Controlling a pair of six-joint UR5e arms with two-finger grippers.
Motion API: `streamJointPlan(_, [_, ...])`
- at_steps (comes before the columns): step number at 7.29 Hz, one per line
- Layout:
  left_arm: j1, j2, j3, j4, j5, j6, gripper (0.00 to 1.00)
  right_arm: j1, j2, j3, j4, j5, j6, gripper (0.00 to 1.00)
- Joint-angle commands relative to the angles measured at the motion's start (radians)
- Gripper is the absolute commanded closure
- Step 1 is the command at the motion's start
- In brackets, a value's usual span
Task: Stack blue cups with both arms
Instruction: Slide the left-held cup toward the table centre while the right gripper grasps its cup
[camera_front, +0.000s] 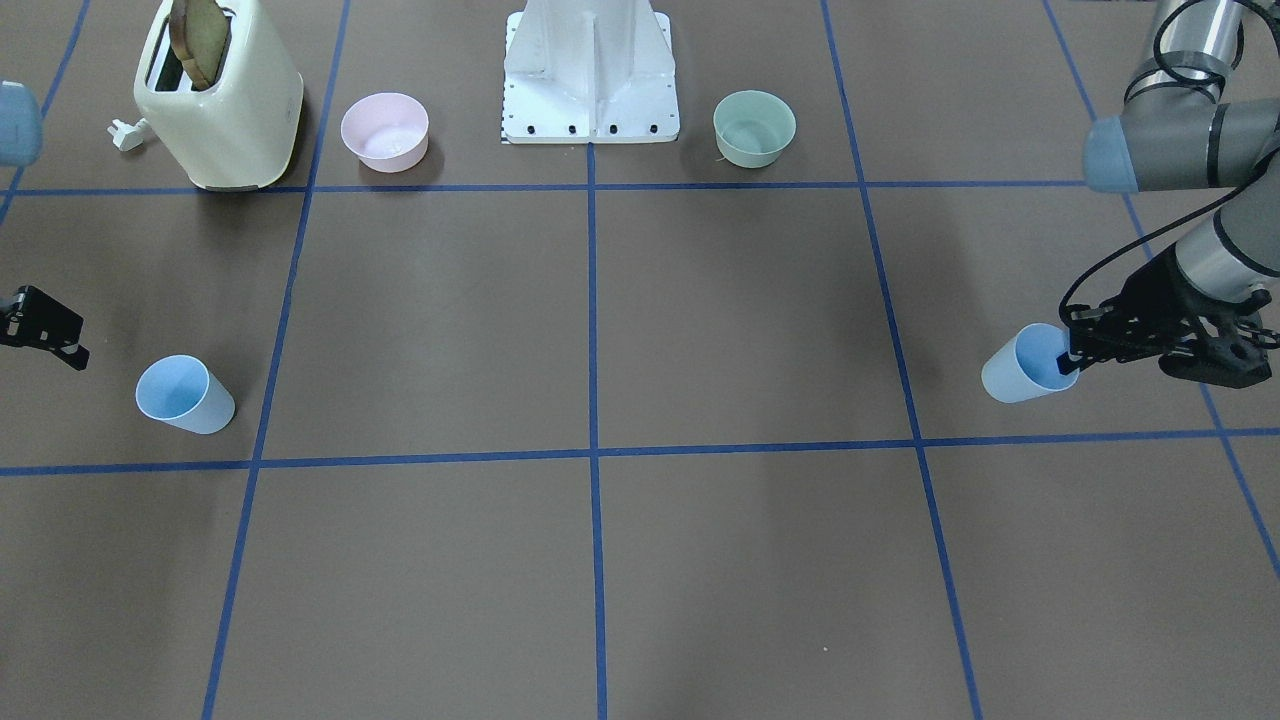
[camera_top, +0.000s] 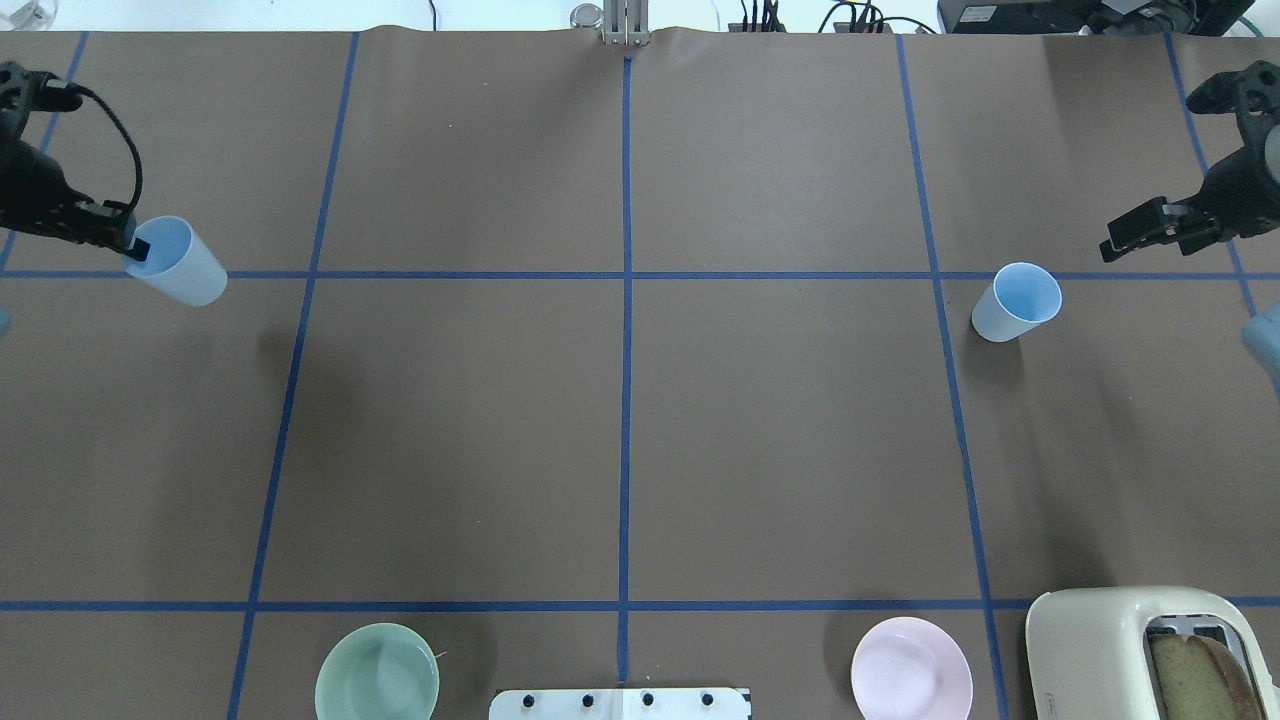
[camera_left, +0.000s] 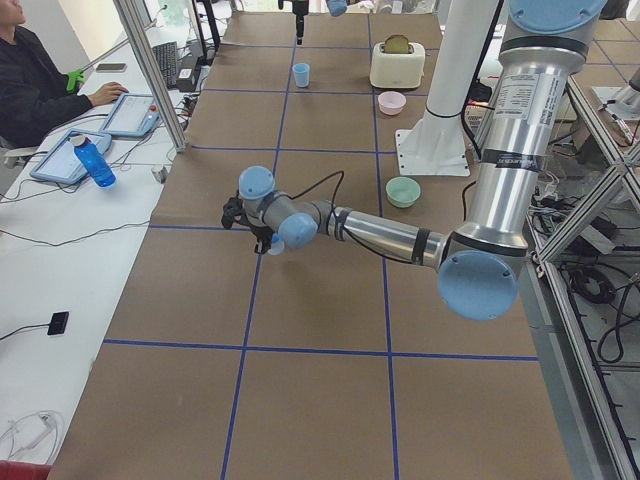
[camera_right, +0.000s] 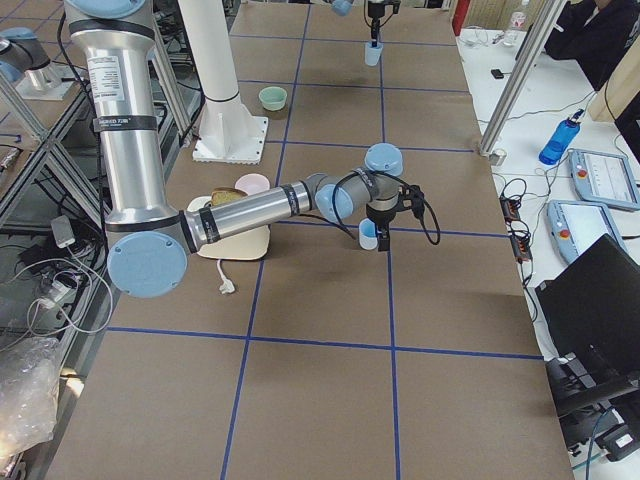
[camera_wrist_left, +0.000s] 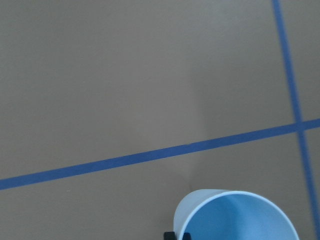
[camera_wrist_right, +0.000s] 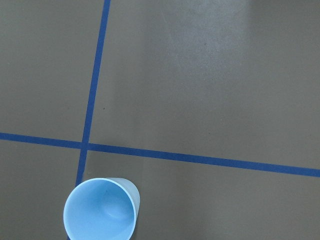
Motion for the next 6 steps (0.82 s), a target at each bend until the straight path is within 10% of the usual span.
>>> streamJointPlan(1, [0.089, -0.148, -0.049, 0.122, 0.011, -0.198, 1.0, -0.047, 0.014, -0.04, 0.005, -0.028, 0.001, 0.0])
streamJointPlan(6, [0.349, -0.388, -0.055, 0.217, 0.201, -0.597, 1.0, -0.094, 0.084, -0.098, 0.007, -0.03, 0.047, 0.0])
